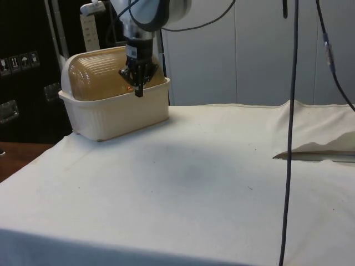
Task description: Open the lid, then close it.
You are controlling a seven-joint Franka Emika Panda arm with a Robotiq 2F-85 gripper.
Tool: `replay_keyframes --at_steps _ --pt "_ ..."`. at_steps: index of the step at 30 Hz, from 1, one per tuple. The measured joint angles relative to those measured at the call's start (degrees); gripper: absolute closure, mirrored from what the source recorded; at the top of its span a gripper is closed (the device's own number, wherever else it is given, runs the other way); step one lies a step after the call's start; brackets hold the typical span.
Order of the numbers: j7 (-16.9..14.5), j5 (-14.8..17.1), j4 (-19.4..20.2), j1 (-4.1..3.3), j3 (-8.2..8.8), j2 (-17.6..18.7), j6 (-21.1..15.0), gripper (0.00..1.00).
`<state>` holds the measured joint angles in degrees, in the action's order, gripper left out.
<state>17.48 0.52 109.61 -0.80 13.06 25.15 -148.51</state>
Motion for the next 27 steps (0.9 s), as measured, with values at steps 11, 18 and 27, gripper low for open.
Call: replay_keyframes --at_steps 11,18,27 --pt "1.83 -0.06 0.00 0.00 0.52 1.38 -3.61 1.00" --pt "3.44 -0.06 0.00 0.00 0.97 2.18 -6.70 1.00" --pt "4.35 -0.06 -0.40 0.00 1.49 1.95 -6.93 1.00"
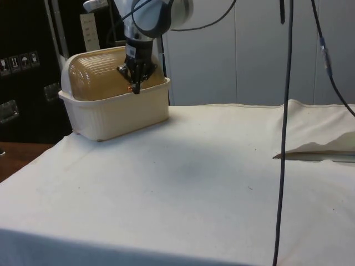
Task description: Open the lid, then close it.
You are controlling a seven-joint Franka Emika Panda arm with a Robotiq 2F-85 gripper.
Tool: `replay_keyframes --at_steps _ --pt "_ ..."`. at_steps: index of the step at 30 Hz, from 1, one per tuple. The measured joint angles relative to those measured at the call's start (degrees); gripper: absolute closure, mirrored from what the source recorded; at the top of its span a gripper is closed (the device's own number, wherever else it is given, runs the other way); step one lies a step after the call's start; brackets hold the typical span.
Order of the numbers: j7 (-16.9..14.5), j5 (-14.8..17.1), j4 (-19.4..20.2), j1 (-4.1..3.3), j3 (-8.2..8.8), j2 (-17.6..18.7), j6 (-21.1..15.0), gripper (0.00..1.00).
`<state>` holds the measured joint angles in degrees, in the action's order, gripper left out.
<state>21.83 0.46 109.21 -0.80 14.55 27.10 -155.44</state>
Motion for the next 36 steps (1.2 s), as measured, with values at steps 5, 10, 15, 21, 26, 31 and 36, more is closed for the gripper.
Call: replay_keyframes --at_steps 5,10,15,21,26,31,36 --pt "0.40 0.00 -0.11 0.00 0.63 -0.11 0.00 1.00" --pt "1.20 0.00 -0.11 0.00 1.09 0.00 0.06 1.00" --pt "1.72 0.00 0.34 0.00 1.32 -0.06 0.06 1.00" --pt "2.52 0.06 0.52 0.00 1.89 0.00 0.06 1.00" --pt "3.67 0.06 -0.11 0.06 2.35 0.46 0.06 1.00" --pt "4.53 0.06 -0.74 0.06 2.64 0.92 0.06 1.00" --pt "5.61 0.06 -1.09 0.06 2.81 1.15 0.06 1.00"
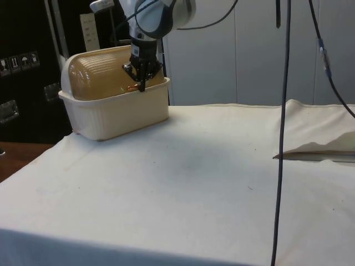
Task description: Open the lid, then close it.
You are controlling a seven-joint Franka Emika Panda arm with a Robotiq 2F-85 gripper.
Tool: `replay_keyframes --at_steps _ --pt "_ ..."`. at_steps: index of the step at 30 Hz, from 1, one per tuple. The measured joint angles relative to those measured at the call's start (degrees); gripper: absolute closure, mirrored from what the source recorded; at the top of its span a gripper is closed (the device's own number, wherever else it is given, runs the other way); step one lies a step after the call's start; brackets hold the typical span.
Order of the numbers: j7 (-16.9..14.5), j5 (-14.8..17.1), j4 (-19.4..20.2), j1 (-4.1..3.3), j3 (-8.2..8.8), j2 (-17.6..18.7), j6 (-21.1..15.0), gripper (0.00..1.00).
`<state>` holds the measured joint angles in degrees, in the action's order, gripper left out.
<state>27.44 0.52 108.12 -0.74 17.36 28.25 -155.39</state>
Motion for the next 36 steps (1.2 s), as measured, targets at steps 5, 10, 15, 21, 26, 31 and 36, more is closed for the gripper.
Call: replay_keyframes --at_steps 5,10,15,21,26,31,36 --pt "1.03 0.00 0.00 0.00 0.17 0.06 0.00 1.00" --pt "2.35 0.00 -0.23 0.00 0.29 0.11 -0.06 1.00" --pt "3.90 0.00 -0.63 -0.06 0.29 0.29 -0.06 1.00" --pt "5.56 0.00 -1.03 -0.06 0.29 0.34 -0.34 1.00" --pt "6.99 0.00 -1.60 -0.06 0.29 0.29 -0.34 1.00" --pt "8.14 0.00 -2.18 -0.06 0.29 0.17 -0.40 1.00" --pt "9.57 0.00 -2.69 -0.11 0.29 -0.23 -0.40 1.00"
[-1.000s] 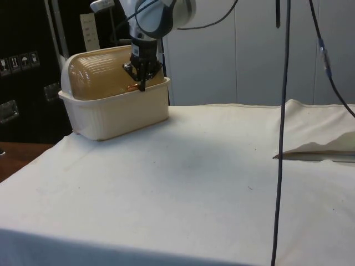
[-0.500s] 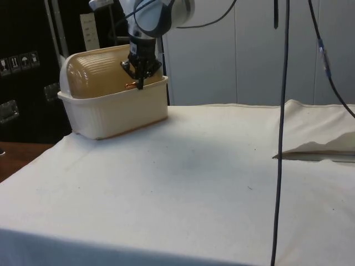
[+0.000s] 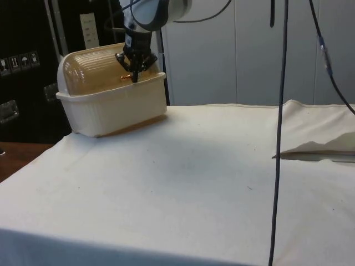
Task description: Open the lid, then close it.
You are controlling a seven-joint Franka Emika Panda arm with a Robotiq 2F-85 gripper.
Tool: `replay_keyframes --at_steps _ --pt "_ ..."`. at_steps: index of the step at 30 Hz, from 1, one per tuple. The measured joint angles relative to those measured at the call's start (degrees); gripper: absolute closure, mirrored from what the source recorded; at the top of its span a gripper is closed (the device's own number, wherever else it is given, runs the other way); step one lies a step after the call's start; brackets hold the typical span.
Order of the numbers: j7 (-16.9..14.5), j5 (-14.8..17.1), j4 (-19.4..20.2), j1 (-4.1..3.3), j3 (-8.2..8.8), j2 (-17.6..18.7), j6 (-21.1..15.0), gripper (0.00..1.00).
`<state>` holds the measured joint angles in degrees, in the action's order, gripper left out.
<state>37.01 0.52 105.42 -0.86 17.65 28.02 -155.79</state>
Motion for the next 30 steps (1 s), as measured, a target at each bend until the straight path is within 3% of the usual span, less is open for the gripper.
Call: replay_keyframes --at_steps 30 --pt "6.88 0.00 -2.92 -0.06 0.17 -2.58 0.00 1.00"
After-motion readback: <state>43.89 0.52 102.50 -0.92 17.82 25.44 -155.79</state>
